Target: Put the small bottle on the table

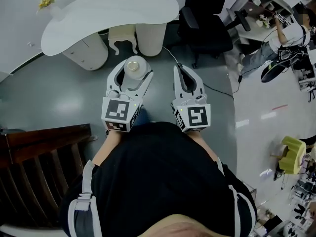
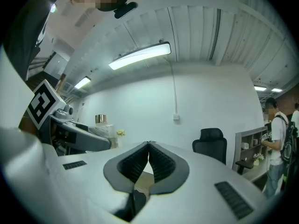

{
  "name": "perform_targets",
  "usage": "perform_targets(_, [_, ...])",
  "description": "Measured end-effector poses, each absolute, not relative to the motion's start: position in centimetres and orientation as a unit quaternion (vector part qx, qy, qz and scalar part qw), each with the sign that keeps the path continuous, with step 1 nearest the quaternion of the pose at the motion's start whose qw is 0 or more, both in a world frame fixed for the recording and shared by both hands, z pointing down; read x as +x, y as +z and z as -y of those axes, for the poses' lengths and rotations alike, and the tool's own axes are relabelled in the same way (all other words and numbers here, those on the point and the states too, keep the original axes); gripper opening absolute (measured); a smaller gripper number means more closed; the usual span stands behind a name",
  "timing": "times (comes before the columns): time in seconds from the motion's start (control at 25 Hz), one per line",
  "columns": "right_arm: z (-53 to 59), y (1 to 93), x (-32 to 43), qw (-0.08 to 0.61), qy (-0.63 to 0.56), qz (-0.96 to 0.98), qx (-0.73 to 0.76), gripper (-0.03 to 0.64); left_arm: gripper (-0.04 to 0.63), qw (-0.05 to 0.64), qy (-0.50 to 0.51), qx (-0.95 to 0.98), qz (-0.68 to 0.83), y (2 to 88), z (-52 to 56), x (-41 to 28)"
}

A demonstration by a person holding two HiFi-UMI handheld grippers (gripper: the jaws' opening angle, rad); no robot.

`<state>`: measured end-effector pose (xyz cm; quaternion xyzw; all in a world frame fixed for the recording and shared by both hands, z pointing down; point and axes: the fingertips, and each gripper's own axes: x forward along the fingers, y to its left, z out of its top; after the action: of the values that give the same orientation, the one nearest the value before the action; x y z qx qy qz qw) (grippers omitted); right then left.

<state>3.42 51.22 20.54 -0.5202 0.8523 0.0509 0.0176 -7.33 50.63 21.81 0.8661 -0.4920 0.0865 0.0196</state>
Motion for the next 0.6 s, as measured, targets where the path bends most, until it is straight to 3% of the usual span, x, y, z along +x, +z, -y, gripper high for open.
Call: perform_targets(0.6, [-42.6, 22.4, 1.9, 0.008, 0.055, -0.84, -0.539, 0.023, 0.328, 0.011, 0.079, 0.88, 0.468, 23.5, -41.6, -9.1])
